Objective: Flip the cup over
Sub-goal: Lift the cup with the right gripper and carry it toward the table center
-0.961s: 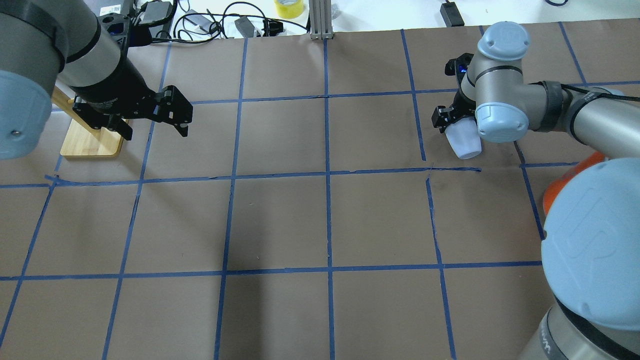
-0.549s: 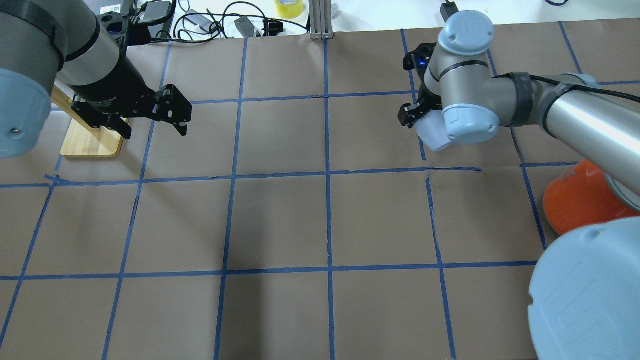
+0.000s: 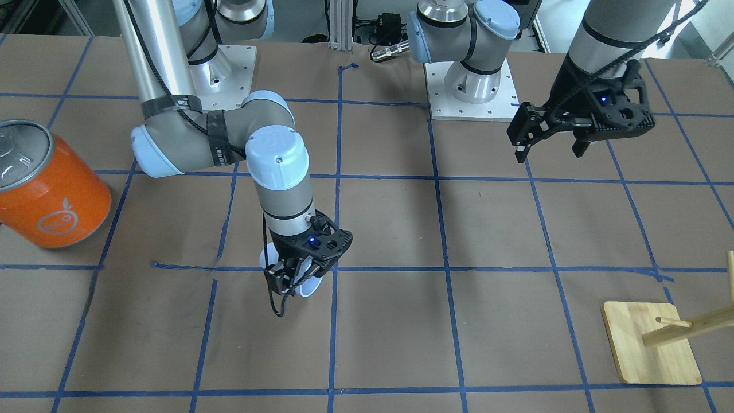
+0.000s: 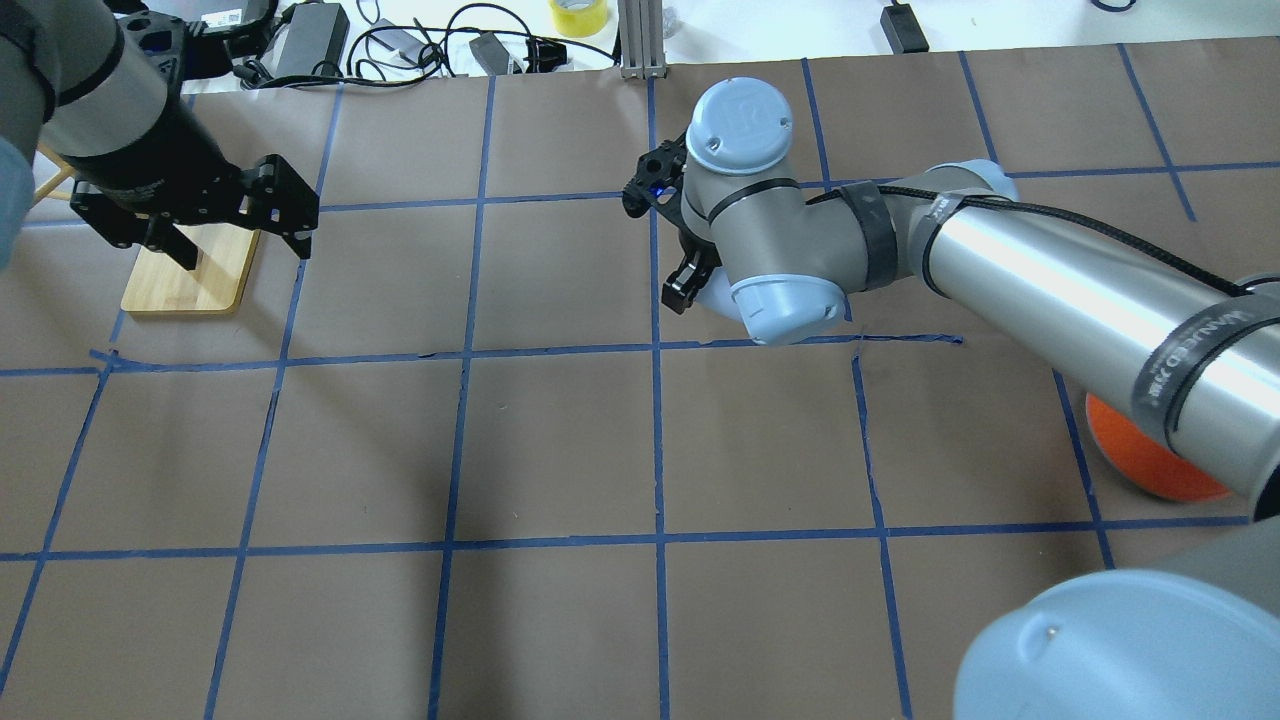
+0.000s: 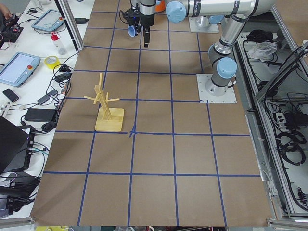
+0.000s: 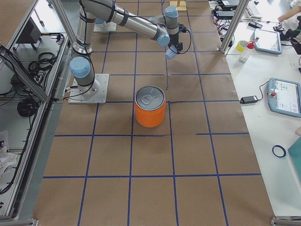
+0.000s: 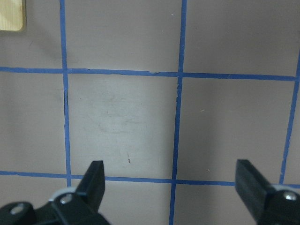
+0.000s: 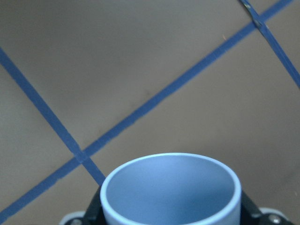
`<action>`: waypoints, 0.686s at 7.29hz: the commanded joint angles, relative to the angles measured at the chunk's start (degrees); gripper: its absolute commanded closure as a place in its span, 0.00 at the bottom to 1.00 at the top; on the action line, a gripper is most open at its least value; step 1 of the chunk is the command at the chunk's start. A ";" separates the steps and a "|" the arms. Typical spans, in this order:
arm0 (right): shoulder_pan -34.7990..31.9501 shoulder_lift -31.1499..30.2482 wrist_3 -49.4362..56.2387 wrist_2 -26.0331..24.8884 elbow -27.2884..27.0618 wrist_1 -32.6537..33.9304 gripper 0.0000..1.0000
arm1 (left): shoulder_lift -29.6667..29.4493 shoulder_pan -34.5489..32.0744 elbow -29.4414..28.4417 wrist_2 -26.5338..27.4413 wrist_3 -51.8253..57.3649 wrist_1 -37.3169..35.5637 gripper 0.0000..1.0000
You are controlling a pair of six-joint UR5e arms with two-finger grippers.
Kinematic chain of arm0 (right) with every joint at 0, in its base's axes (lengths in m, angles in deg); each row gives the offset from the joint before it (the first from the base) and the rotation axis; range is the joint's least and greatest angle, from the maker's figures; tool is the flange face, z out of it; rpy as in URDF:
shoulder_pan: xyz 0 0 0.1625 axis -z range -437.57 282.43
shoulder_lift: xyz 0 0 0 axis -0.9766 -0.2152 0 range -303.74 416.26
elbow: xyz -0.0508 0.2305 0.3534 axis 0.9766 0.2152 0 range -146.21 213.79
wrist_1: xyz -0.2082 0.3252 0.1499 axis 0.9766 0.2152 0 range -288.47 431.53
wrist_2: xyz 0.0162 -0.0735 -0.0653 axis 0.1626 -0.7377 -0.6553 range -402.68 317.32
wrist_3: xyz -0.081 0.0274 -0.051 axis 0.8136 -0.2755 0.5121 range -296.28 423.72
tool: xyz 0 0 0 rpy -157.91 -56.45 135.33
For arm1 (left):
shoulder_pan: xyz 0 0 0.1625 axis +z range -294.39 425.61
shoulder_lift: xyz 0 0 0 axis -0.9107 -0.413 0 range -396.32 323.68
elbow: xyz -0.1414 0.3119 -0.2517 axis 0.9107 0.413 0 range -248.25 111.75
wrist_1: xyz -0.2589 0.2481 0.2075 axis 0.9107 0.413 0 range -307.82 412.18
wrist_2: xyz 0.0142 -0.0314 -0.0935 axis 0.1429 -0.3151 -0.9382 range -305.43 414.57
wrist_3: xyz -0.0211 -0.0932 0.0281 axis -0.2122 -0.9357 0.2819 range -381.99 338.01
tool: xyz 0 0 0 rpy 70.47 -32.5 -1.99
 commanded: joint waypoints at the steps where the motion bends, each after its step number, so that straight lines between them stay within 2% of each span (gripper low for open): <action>1: -2.23 4.41 12.71 8.35 2.89 4.27 0.99 | 0.06 2.53 -0.07 0.17 3.77 0.16 0.00; 2: -2.93 5.82 21.62 9.36 4.12 4.63 0.99 | 0.06 2.53 0.02 0.17 3.77 0.16 0.00; 3: -4.59 5.75 25.19 9.28 4.65 4.38 0.99 | 0.14 2.53 0.11 0.25 3.77 0.16 0.00; 5: -6.89 6.97 25.31 8.40 4.66 4.38 0.95 | 0.14 2.53 0.11 0.51 3.77 0.33 0.00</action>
